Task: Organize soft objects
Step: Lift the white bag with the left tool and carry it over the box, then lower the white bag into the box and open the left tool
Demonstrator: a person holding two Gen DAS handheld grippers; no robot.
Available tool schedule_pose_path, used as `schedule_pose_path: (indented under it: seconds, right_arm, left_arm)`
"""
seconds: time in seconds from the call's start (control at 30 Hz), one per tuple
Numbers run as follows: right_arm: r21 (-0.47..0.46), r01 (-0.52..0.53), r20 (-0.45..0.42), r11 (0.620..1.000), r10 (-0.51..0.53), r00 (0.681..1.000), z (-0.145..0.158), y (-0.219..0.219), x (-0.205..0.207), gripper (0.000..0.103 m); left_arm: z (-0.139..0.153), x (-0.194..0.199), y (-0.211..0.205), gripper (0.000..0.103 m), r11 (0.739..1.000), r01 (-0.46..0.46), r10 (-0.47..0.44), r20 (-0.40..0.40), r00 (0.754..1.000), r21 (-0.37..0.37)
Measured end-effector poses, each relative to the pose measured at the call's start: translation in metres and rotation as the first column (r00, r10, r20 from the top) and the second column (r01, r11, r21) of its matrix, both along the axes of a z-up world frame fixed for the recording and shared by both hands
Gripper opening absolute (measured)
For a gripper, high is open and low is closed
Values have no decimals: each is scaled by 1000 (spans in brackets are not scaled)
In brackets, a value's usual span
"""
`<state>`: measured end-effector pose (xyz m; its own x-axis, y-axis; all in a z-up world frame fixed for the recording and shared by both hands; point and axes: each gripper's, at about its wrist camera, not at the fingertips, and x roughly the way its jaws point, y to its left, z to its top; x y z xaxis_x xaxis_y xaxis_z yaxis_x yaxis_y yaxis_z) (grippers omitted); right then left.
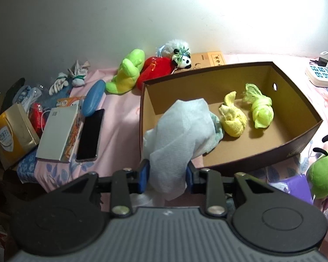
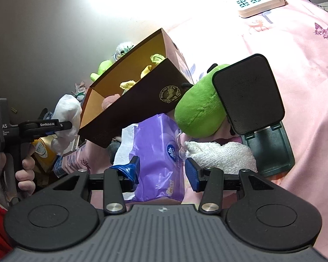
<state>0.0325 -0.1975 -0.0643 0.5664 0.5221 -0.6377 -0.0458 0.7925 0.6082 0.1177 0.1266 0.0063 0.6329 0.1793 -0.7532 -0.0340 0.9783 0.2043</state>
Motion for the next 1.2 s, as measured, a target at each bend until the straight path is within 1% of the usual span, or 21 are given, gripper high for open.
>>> schedule_pose_path:
  seconds: [0.27,0.37,0.5,0.63,0.87,0.97,1.07,1.2]
  right_arm:
    - [-58,63,-9,996,-64,998,-3,-21,3,31]
    - [-40,77,-25,996,-78,997,-8,-26,6,31]
    - [-27,60,-27,998,-61,998,-10,-29,10,31]
    - [-10,48,-30,999,-48,998,-11,-34,15,31]
    - [26,79,-60,997,-77,995,-18,-42,20,31]
    - [29,82,-72,996,-80,994,-20,-41,22,31]
    - [31,87,-82,996,-84,993,-22,-39,24,31]
    - [32,96,-91,995,-93,991,-25,-37,27,31]
  left_arm:
    - [-10,36,-8,36,1000,6,-6,3,1000,6]
    - [-18,46,-13,36,1000,7,-7,-11,1000,6]
    - [-28,59,-18,37,1000,13,-13,-18,1000,-6]
    - [-36,72,-21,39,999,20,-20,12,1000,-43]
    - [-52,95,-27,40,994,48,-41,77,996,-95]
    - [-65,106,-31,43,990,75,-69,56,996,-123]
    - [-74,111,-35,43,984,97,-94,29,995,-151]
    - [-81,113,-40,44,980,115,-117,-7,993,-165]
